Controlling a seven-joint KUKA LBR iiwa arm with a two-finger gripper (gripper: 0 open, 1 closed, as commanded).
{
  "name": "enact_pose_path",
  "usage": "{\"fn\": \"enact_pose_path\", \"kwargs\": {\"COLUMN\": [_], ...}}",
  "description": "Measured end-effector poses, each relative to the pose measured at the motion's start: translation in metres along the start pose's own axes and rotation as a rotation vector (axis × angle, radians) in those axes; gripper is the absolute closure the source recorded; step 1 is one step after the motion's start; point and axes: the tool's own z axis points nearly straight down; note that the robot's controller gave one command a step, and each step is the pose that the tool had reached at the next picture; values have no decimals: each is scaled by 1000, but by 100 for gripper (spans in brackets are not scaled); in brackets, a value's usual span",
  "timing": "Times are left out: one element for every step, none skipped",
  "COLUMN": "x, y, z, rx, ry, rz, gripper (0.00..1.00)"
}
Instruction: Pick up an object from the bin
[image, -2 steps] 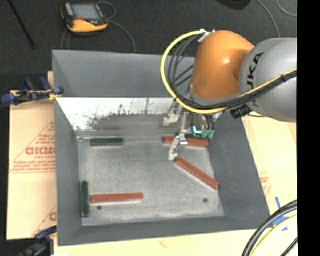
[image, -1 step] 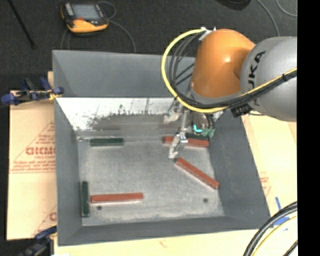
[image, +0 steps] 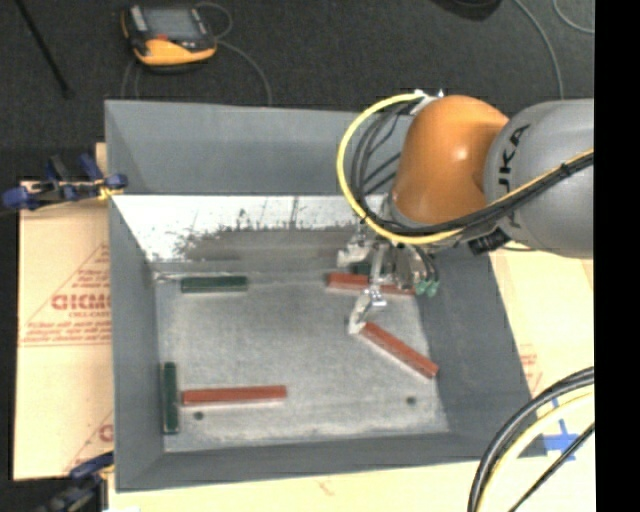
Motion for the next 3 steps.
{"fn": "enact_pose_path", "kwargs": {"x": [-1,0,0], "y": [-49,-78,-78], "z": [63,99,99], "rx": [0,-4,-4], "ry": [3,12,11], "rz": [-155,1,2], "gripper": [0,100,100]}}
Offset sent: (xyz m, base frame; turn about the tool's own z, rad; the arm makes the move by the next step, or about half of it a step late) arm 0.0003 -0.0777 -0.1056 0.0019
